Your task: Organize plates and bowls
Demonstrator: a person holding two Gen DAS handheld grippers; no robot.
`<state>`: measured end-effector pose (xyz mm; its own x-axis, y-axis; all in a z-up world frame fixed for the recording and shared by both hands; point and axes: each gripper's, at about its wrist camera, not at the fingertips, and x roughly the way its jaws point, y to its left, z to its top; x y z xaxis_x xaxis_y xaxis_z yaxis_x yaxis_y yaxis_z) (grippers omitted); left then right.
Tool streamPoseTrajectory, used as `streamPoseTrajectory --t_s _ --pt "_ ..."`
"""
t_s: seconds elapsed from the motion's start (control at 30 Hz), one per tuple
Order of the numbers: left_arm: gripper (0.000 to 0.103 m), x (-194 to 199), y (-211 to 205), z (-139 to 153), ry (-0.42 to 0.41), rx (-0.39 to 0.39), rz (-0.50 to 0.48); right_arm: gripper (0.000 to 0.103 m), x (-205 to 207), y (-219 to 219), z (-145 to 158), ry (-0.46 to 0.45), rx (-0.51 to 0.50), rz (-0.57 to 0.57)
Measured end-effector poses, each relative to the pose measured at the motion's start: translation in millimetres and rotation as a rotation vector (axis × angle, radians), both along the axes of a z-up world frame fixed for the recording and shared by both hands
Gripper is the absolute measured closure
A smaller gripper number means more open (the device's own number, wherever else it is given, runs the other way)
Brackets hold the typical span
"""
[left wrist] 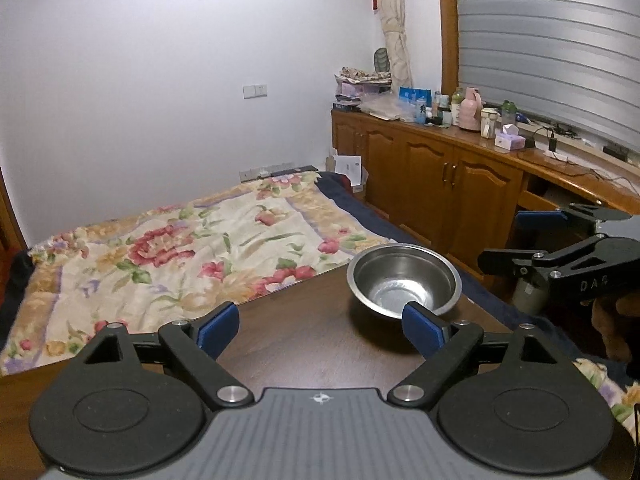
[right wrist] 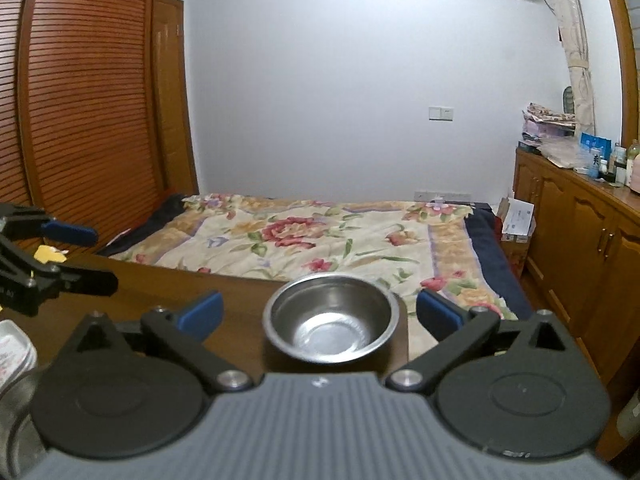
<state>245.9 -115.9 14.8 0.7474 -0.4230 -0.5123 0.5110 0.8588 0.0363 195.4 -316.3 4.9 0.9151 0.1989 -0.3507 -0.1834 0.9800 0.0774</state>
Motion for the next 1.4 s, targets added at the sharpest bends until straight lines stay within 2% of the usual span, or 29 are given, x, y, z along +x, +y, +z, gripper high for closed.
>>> streamPoseTrajectory --t_s 0.17,0.37,0.53,0.63,0.8,0.93,1.03,1.4 --pt "0.014 25 -12 -7 0.034 0.000 -0.001 0.001 16 -9 -6 0.003 0.011 -0.011" --pt "0.024 50 -31 -14 0.078 0.012 -0.039 0.002 32 -17 -23 0.045 0.043 -0.015" --pt "0.030 66 -47 -22 0.120 0.022 -0.074 0.013 43 -24 -36 0.094 0.075 -0.021" --pt "0.034 75 -56 -28 0.146 0.032 -0.095 0.015 47 -30 -41 0.121 0.109 -0.024" --pt "0.041 88 -67 -37 0.187 0.041 -0.112 0.023 52 -37 -47 0.154 0.150 -0.026" --pt "0.046 97 -73 -44 0.208 0.051 -0.116 0.033 55 -39 -50 0.179 0.185 -0.019" --pt "0.049 104 -74 -47 0.227 0.051 -0.120 0.036 58 -40 -53 0.192 0.205 -0.008" --pt "0.052 124 -77 -59 0.275 0.050 -0.116 0.048 63 -38 -56 0.211 0.223 0.010"
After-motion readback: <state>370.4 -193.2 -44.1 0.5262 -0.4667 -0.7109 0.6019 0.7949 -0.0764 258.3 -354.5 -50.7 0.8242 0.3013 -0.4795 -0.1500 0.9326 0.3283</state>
